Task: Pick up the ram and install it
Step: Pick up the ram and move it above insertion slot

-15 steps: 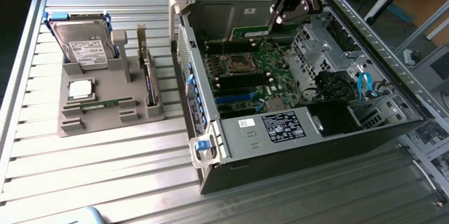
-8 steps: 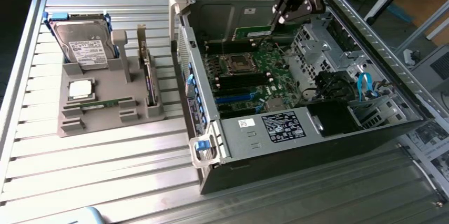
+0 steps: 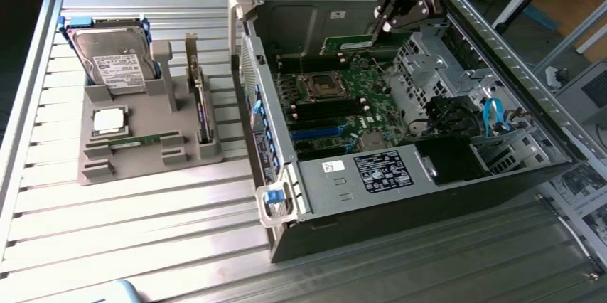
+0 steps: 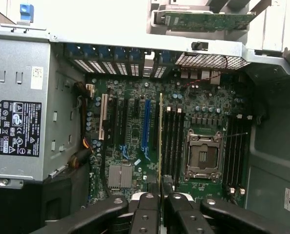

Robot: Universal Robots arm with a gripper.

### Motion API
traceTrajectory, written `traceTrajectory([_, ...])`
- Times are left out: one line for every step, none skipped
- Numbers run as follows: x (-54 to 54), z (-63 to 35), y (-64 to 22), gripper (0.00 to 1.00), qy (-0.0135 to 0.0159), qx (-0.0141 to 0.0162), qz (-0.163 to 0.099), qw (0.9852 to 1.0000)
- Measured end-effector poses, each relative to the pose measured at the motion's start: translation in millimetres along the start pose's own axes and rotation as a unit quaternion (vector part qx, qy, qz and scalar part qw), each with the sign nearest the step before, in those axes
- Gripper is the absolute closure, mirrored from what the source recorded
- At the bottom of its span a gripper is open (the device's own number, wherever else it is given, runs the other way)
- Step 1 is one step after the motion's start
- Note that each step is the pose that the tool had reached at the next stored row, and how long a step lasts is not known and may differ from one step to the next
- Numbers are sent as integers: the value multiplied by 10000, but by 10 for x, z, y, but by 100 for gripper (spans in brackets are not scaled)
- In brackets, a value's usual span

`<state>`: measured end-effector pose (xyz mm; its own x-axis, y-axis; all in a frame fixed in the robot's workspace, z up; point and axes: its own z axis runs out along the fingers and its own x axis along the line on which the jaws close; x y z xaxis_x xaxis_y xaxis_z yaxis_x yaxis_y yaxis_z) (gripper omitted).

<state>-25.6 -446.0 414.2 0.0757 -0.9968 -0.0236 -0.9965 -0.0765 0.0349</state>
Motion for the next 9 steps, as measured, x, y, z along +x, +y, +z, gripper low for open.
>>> traceTrajectory([1,0,-10,87,0,0,0,10000])
traceTrajectory([2,-1,-23,87,0,0,0,10000])
traceTrajectory([2,-1,-33,87,0,0,0,10000])
traceTrajectory([3,-1,-44,87,0,0,0,10000])
traceTrajectory([4,-1,-56,87,0,0,-1,10000])
traceTrajectory([5,-2,-67,87,0,0,0,10000])
traceTrajectory([5,-2,-76,87,0,0,0,10000])
traceTrajectory([6,-2,-85,87,0,0,-1,10000])
traceTrajectory([7,-2,-101,87,0,0,0,10000])
